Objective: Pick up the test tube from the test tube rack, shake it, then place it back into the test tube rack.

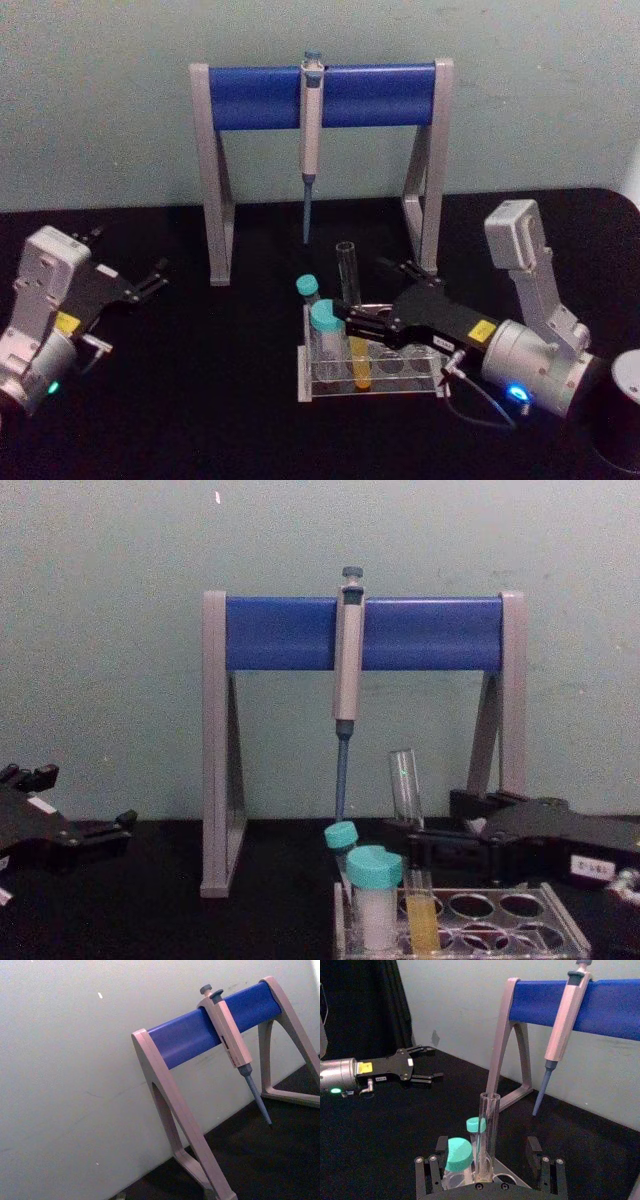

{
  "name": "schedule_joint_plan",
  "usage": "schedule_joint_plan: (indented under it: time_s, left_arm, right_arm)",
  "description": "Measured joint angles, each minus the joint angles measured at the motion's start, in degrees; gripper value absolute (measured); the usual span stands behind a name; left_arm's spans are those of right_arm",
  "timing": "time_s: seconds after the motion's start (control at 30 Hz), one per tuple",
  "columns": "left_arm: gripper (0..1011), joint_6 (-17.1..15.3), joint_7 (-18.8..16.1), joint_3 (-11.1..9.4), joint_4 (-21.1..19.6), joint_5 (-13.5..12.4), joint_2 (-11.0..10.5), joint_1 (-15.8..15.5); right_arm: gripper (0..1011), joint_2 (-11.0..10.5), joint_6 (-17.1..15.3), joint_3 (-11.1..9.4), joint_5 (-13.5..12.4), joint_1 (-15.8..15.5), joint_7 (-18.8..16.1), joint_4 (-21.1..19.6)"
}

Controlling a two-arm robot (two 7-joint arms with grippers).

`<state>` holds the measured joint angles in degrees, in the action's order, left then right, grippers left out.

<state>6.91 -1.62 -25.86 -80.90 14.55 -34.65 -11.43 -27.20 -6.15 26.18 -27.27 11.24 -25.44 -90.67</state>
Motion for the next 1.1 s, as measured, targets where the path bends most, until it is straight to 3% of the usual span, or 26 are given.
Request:
schedule_joint_plan:
  time_s: [0.4,1.1]
  left_arm:
    - [1001,0.0,0.0,0.0,0.0,0.0,0.0,0.0]
    - [1001,0.0,0.0,0.0,0.0,0.0,0.0,0.0]
  right_arm:
    - [1000,1.9,-0.4,1.1,0.8,3.1,-1.3,3.9]
    - [1000,2.7,0.2,1.4,1.4,4.0,-1.7,5.1]
